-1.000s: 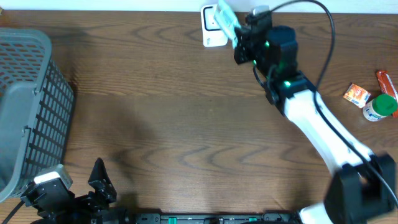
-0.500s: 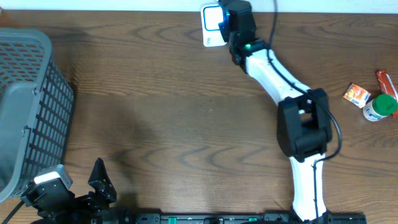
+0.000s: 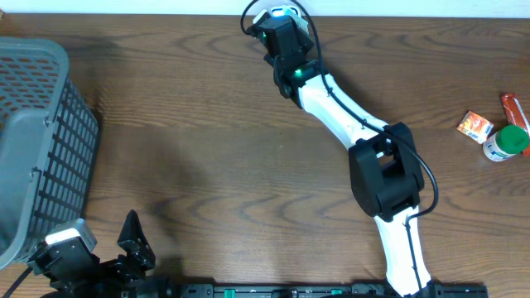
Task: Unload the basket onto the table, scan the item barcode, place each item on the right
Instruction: 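Hold the wipes pack up against the white scanner face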
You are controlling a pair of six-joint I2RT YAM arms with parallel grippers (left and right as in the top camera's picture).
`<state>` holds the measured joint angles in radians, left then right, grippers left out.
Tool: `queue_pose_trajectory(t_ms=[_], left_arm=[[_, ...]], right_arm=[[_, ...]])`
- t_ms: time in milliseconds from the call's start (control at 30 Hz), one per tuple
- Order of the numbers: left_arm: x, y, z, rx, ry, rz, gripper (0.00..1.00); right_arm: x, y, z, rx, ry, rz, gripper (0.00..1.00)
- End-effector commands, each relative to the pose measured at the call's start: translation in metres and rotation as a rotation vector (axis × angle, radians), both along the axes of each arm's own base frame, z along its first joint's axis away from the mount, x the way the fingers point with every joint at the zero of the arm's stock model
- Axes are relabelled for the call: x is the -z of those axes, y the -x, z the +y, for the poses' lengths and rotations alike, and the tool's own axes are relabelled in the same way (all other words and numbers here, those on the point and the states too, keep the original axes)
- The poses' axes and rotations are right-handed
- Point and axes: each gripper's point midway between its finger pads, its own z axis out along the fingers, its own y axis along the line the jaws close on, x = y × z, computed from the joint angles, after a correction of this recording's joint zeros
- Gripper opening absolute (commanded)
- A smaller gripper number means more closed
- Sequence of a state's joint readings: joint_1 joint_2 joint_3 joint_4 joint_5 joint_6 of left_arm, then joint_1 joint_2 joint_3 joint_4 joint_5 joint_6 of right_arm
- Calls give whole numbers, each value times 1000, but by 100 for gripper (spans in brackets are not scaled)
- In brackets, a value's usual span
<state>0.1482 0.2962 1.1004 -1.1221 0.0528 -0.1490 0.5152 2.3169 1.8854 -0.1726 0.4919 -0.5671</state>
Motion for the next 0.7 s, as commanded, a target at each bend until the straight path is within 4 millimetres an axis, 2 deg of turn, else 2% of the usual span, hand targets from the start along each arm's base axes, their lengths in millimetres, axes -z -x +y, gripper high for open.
queue_pose_trajectory(t_ms=[0,167,400,500,667], left_arm=[[-1,1,0,6,-18,-5,85],[-1,1,0,6,-18,-5,85],[-1,1,0,6,-18,-5,85],[-1,1,0,6,-18,-5,85],[-1,1,0,6,-18,-5,85]], right_arm=[[31,7,13,-44,85,59,1],[49,19,25,-90,125,113,1],[49,19,27,-130,179,114,1],[46,17,27,-128,179,100,1],[28,5,27,-95,153,12,1]])
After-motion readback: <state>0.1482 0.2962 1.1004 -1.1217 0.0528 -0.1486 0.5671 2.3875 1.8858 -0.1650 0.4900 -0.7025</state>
